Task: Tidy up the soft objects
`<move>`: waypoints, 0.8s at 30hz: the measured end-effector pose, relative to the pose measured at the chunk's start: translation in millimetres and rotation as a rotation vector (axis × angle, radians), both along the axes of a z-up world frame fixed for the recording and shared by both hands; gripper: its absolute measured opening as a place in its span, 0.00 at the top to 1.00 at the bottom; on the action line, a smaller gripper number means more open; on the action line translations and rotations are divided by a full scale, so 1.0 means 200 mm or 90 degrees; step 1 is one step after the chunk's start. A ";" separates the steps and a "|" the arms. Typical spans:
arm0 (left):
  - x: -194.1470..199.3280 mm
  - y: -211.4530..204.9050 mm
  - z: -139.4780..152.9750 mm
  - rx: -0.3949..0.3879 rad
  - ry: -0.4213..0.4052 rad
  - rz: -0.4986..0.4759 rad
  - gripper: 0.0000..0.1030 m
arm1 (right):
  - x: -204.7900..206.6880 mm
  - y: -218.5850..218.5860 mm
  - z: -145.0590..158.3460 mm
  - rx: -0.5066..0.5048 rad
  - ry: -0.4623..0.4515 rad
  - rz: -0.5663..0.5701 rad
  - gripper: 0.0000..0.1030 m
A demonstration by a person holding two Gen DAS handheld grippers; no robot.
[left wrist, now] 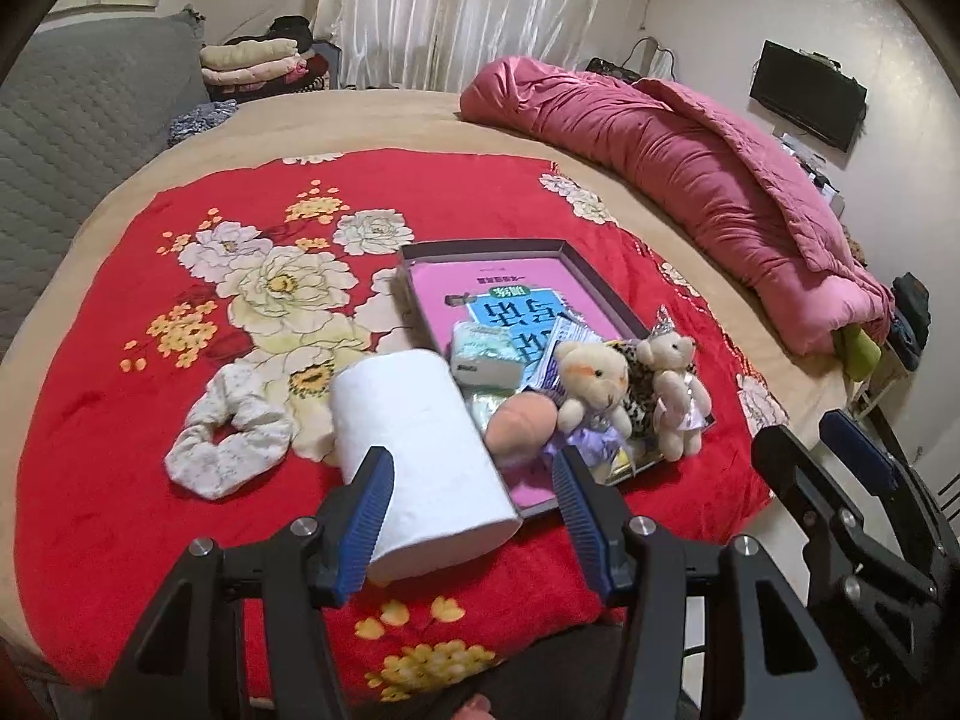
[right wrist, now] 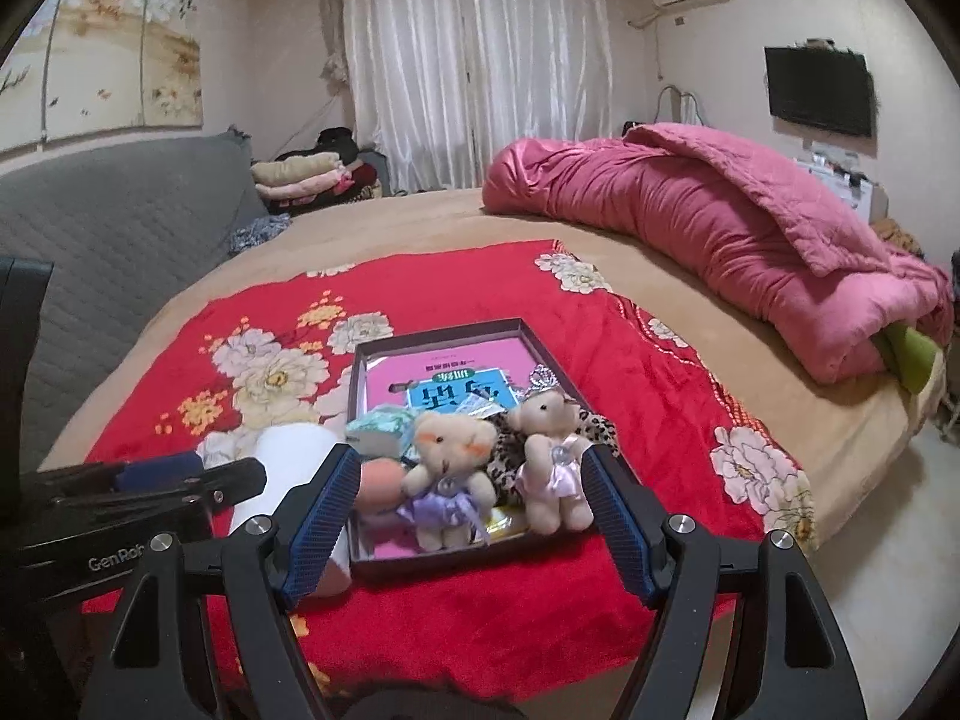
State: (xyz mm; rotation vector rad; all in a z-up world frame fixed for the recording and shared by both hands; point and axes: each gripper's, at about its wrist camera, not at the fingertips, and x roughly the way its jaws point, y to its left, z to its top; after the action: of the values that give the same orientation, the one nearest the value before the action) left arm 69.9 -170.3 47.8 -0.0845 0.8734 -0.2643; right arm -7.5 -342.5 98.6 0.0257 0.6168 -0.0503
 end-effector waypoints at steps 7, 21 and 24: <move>-0.07 0.08 -0.02 0.010 0.008 0.017 0.47 | -0.07 0.11 -0.01 -0.018 0.024 0.023 0.25; -0.20 0.14 -0.04 0.022 0.018 0.013 0.47 | -0.18 0.19 -0.04 -0.031 0.058 0.012 0.25; -0.23 0.13 -0.03 0.022 0.015 0.005 0.47 | -0.19 0.20 -0.05 -0.041 0.067 0.008 0.25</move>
State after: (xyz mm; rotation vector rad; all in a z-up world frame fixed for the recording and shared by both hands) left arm 24.8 -144.6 42.8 -0.0581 0.9004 -0.2412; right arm -45.1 -301.9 88.4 -0.0429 0.7201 -0.0589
